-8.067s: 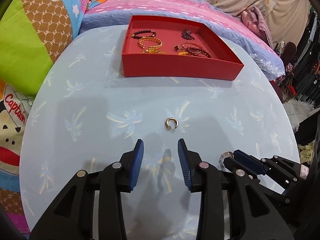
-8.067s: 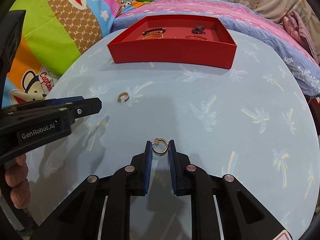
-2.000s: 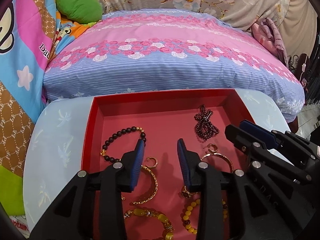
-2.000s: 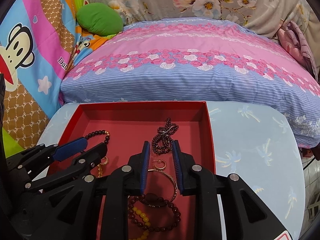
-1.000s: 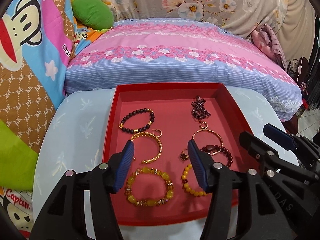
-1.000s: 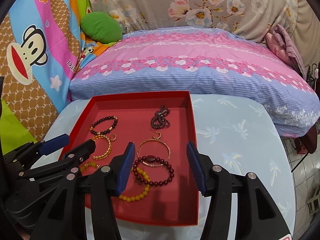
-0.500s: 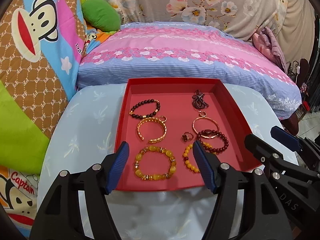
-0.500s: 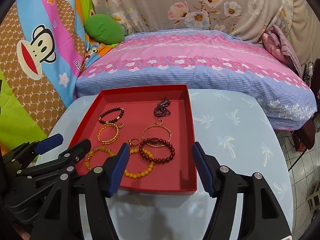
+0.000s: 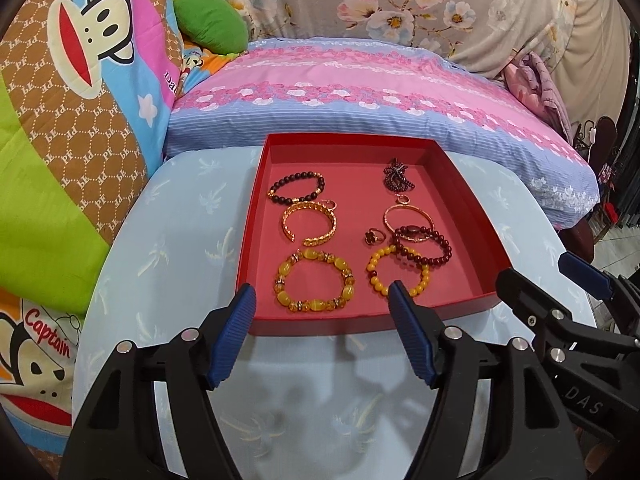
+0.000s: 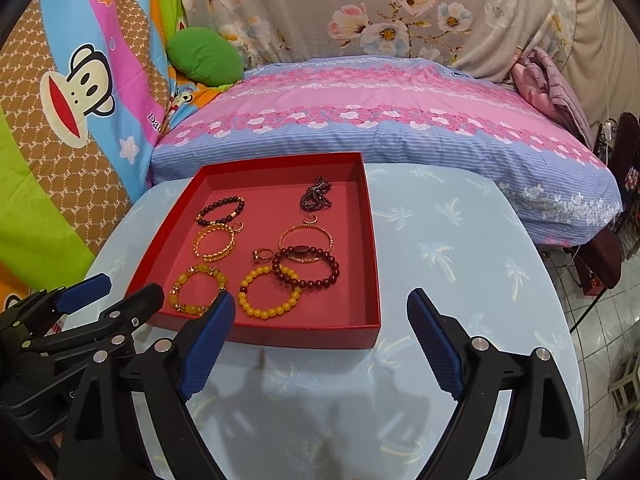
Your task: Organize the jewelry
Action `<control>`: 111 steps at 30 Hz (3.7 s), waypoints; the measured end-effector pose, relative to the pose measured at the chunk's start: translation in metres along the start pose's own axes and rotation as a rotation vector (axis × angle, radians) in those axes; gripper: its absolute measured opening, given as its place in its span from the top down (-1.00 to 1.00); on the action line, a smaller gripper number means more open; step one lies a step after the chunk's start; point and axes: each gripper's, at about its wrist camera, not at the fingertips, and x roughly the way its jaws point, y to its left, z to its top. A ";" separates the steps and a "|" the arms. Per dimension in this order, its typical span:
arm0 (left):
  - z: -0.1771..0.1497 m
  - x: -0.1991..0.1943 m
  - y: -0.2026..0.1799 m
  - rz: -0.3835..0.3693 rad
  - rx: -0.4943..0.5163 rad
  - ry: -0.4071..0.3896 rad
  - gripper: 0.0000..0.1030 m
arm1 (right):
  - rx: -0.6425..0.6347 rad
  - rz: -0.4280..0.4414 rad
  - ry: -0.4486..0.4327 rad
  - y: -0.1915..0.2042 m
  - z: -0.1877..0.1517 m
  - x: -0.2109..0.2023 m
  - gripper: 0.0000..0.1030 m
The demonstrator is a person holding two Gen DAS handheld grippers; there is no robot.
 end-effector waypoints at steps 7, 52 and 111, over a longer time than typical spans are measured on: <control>-0.007 -0.004 0.001 0.013 -0.002 -0.004 -0.27 | 0.025 0.000 -0.008 -0.004 -0.009 -0.005 -0.87; -0.044 -0.006 0.024 0.099 -0.054 0.015 -0.72 | 0.027 0.002 0.008 -0.010 -0.044 -0.008 -0.88; -0.052 0.001 0.013 0.089 -0.038 0.035 -0.83 | 0.040 -0.047 -0.037 -0.014 -0.049 -0.009 -0.88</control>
